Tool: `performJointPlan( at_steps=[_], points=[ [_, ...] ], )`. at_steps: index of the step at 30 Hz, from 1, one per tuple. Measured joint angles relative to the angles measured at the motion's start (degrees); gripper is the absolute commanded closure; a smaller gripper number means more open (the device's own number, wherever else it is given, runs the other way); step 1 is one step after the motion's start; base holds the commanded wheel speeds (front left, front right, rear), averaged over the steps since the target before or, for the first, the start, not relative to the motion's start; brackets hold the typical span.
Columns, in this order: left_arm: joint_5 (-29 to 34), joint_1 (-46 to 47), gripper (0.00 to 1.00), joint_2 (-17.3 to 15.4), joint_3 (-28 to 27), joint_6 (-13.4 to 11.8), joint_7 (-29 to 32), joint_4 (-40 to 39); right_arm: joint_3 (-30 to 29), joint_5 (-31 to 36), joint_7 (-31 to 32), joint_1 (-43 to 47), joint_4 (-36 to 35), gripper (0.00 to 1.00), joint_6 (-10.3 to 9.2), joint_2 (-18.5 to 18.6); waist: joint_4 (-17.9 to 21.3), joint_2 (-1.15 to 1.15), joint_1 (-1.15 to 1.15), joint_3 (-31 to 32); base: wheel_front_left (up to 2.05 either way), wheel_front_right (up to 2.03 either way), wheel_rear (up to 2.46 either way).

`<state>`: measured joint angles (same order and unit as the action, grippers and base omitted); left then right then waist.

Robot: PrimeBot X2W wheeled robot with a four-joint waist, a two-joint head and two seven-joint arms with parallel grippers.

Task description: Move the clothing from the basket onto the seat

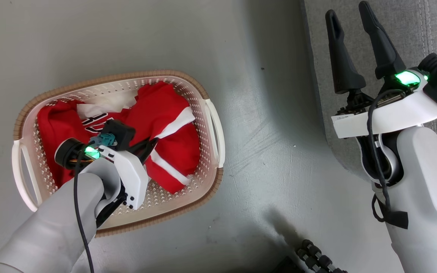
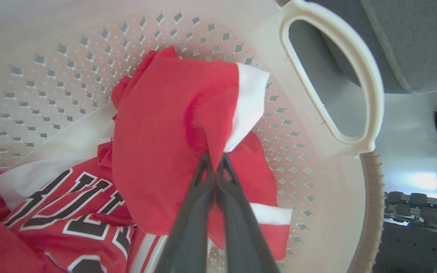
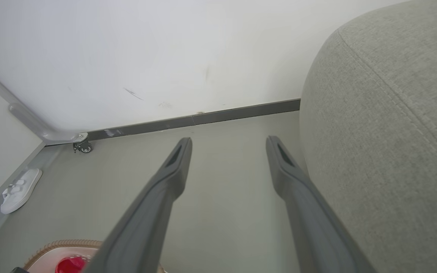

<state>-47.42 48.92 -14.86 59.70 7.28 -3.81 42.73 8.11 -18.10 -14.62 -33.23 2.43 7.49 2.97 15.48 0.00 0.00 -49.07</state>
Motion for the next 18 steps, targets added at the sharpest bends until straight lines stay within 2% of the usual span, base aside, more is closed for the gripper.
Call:
performJointPlan(
  at_steps=[13,18],
  points=[
    [-2.6,-0.1,1.00,-1.6,1.5,0.0,-7.5,-2.0,-0.7,0.7,0.0,-0.1,1.8,0.00,0.00,0.0,-1.5,0.00,0.00,4.6,0.00,0.00,0.00],
    [-3.5,-0.3,1.00,-1.6,2.1,0.0,-8.5,-2.8,-1.0,1.6,0.0,0.1,2.2,0.00,0.00,0.0,-2.2,0.00,0.00,6.7,0.00,0.00,0.00]
  ],
)
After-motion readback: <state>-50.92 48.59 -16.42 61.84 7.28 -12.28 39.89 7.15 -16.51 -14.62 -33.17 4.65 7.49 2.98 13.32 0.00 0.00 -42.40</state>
